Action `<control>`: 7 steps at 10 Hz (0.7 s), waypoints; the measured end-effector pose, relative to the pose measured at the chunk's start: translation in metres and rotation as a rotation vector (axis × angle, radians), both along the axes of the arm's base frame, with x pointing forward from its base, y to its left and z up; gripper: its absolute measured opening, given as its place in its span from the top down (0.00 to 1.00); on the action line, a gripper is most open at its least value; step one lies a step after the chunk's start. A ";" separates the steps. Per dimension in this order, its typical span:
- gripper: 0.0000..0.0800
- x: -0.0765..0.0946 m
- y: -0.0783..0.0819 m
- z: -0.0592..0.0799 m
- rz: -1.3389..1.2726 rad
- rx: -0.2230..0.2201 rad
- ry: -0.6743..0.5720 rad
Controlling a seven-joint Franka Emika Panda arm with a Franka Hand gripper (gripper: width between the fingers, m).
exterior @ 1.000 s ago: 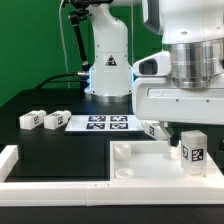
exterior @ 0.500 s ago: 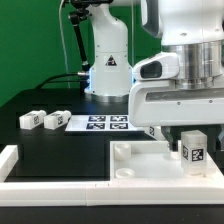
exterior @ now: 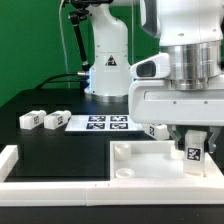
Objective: Assemble square table
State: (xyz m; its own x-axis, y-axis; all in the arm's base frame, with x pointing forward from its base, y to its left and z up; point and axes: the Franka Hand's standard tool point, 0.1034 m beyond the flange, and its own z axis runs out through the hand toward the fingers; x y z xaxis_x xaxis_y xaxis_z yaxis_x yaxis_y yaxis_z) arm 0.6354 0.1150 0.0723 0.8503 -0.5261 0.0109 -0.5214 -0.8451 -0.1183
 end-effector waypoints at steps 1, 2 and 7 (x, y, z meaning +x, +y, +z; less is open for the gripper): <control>0.63 -0.001 -0.001 0.000 -0.102 0.012 0.016; 0.63 -0.001 -0.003 -0.001 -0.255 0.032 0.042; 0.63 -0.003 -0.004 -0.002 -0.956 0.115 0.128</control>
Offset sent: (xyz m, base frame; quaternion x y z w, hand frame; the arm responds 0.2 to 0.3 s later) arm -0.0003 0.0071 -0.0055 0.0037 0.0091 0.5170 0.8559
